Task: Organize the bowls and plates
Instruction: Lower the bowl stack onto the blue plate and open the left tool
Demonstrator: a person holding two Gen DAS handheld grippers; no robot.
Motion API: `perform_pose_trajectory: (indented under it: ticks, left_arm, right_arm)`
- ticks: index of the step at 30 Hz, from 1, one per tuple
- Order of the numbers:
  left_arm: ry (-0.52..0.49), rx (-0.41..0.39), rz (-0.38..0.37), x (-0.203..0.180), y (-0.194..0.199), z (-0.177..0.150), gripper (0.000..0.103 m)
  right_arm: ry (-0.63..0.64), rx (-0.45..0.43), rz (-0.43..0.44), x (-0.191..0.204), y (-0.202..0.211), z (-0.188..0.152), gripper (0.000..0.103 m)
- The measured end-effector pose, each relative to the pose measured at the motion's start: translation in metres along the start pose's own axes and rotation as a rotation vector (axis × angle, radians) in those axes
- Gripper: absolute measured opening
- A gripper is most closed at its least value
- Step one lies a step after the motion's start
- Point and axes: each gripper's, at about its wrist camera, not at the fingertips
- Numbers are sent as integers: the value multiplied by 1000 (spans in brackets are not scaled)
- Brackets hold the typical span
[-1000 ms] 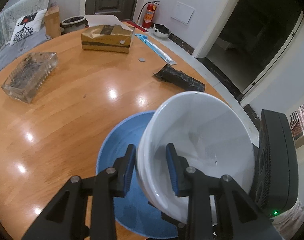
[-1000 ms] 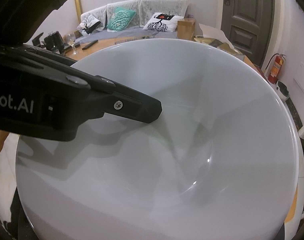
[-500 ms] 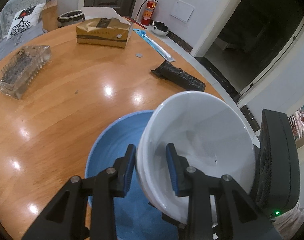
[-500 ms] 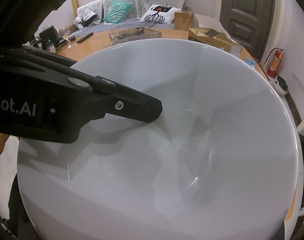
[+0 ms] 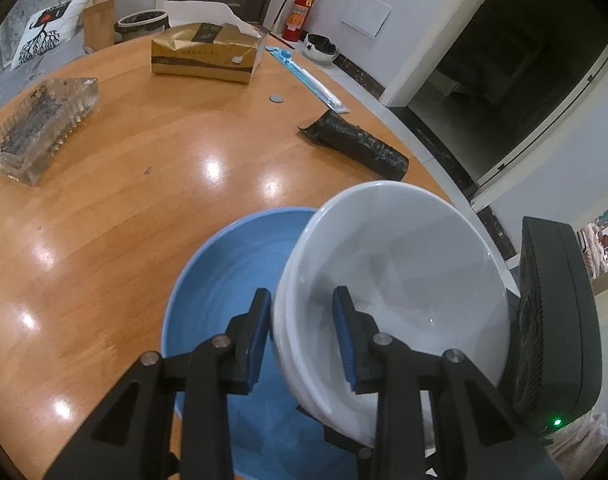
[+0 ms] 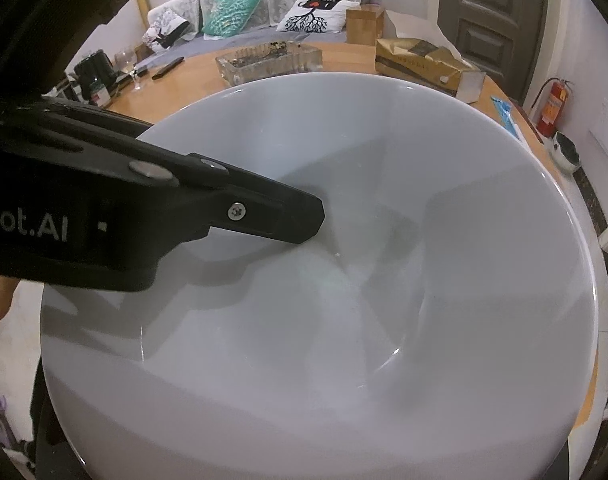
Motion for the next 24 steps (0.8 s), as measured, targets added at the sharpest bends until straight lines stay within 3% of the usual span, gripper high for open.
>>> perform_pose_trajectory:
  ticks: [15,18,24]
  left_arm:
    - [8,8,3,1,0,1,30]
    - [-2,-5,8,-2,4,-1,33]
    - [-26,-33,51,-6,14,-3,49]
  right_arm:
    - [5,-7,2,0,2,-3,101]
    - [1,-12,1,-1,5,-6,101]
    - [-6,-25,3,-2,14,-12,102]
Point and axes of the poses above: each gripper's, at about its wrist camera, not at the fingertips, and y roughly against the way its jaws point, x to its left, z to its top, and after that the axes turned 3 degrees about y, right-handed
